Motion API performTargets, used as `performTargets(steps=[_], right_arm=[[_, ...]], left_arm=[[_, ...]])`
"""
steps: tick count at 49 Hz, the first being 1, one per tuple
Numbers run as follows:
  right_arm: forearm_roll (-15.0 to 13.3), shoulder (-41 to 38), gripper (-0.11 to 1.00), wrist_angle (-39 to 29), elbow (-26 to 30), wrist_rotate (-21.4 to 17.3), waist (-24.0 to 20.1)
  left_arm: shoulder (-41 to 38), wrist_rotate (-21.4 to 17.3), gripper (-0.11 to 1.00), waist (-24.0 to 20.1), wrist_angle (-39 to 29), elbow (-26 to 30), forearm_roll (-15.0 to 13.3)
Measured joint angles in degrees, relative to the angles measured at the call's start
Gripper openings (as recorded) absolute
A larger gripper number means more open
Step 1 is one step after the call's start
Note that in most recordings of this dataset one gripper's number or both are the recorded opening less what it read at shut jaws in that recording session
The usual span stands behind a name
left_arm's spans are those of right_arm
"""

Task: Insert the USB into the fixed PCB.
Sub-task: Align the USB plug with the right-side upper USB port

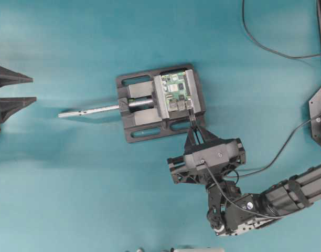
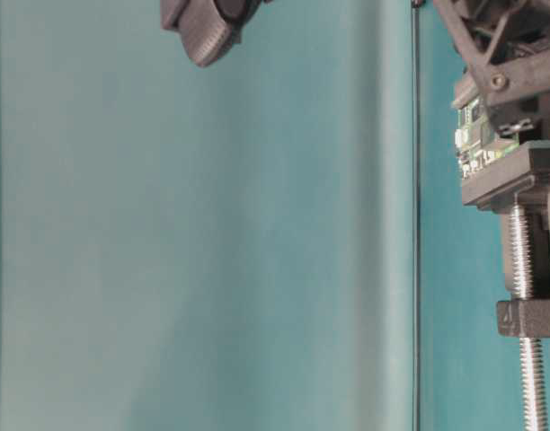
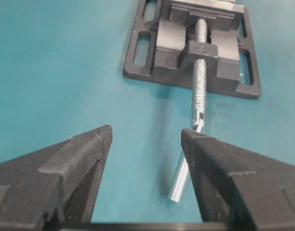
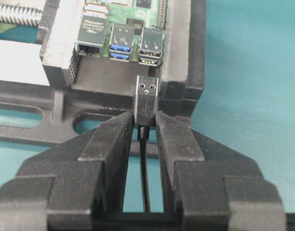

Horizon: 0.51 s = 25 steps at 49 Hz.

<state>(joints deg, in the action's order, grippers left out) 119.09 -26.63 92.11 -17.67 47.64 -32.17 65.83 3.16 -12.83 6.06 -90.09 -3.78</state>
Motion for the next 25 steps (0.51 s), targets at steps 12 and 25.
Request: performTargets(steps=[12,25], right_arm=[[-0.2,0.0,0.19,0.2,0.0,0.0,0.4],[-0.2,0.0,0.19,0.3,0.0,-0.1,0.6]], left_arm=[[0.0,-0.1,0.75,0.1,0.1,0.0,0.0],[0.0,0.0,0.75,0.0,0.1,0.1,0.0]])
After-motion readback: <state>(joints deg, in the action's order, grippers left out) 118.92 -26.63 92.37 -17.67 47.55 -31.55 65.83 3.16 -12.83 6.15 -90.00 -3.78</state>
